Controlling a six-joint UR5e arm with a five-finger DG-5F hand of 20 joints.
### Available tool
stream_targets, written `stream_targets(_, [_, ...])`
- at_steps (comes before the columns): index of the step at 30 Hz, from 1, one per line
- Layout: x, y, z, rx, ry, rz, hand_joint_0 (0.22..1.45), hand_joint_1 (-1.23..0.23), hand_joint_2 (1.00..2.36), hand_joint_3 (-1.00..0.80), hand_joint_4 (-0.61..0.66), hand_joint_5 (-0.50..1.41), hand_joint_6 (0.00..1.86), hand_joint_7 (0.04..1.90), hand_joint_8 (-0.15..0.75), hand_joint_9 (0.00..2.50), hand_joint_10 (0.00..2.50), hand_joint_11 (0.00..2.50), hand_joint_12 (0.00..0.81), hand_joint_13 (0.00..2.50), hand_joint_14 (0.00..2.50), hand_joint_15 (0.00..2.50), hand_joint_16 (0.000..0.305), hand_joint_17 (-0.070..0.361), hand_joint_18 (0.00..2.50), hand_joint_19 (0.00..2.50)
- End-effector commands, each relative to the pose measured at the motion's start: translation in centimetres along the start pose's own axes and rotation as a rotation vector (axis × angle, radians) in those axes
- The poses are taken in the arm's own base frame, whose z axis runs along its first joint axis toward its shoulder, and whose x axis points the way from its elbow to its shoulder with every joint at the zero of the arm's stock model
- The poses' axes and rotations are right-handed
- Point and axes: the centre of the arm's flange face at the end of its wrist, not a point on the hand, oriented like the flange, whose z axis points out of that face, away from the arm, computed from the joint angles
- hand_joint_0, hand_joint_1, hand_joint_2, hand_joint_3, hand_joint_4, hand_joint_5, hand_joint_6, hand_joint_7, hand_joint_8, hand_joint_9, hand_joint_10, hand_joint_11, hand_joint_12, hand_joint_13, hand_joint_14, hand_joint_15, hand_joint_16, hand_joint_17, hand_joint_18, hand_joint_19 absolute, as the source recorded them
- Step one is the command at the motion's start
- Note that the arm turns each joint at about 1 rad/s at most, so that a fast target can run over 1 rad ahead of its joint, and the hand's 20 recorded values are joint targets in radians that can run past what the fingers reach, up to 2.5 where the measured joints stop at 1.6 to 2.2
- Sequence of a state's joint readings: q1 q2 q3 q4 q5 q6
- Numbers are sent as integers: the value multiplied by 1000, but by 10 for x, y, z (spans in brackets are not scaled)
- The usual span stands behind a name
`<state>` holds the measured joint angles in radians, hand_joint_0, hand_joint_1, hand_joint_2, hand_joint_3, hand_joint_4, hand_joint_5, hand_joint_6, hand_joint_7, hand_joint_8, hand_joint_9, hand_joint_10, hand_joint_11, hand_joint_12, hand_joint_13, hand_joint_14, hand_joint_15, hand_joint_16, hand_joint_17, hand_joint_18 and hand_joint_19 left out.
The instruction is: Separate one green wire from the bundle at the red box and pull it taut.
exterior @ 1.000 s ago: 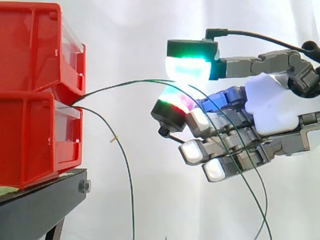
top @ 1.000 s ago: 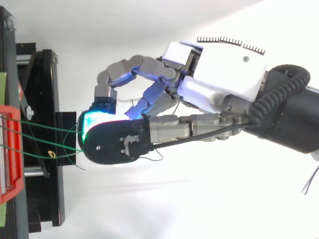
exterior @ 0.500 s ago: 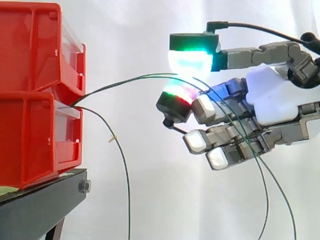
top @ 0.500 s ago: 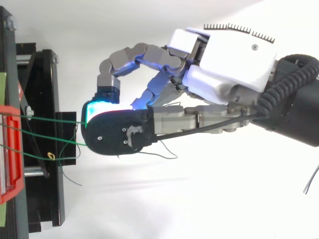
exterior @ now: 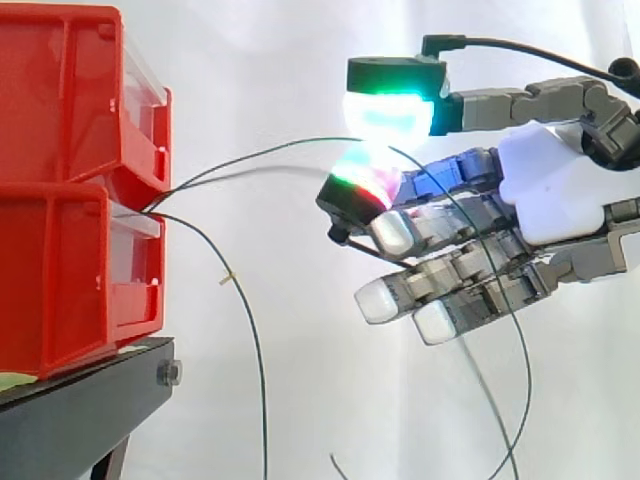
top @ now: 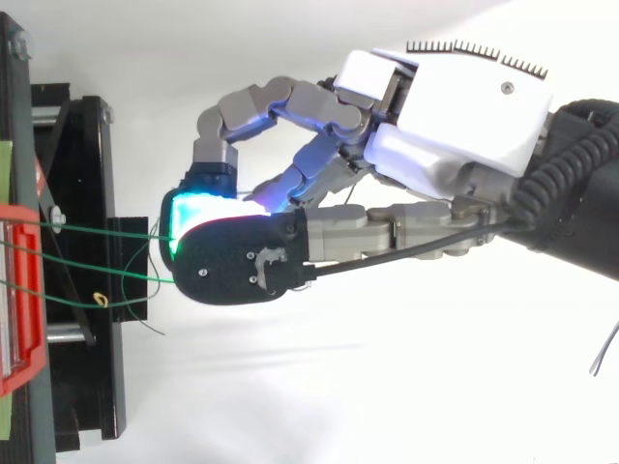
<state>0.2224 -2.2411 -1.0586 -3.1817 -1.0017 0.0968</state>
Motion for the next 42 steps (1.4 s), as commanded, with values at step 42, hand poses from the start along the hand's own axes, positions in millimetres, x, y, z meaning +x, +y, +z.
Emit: stream_targets(42, [12,-41,7,-123,20,34,648,-875,1011,79,-281,-101,899,1342,217,903,8,267,381,692,10,268,50,112,697,321])
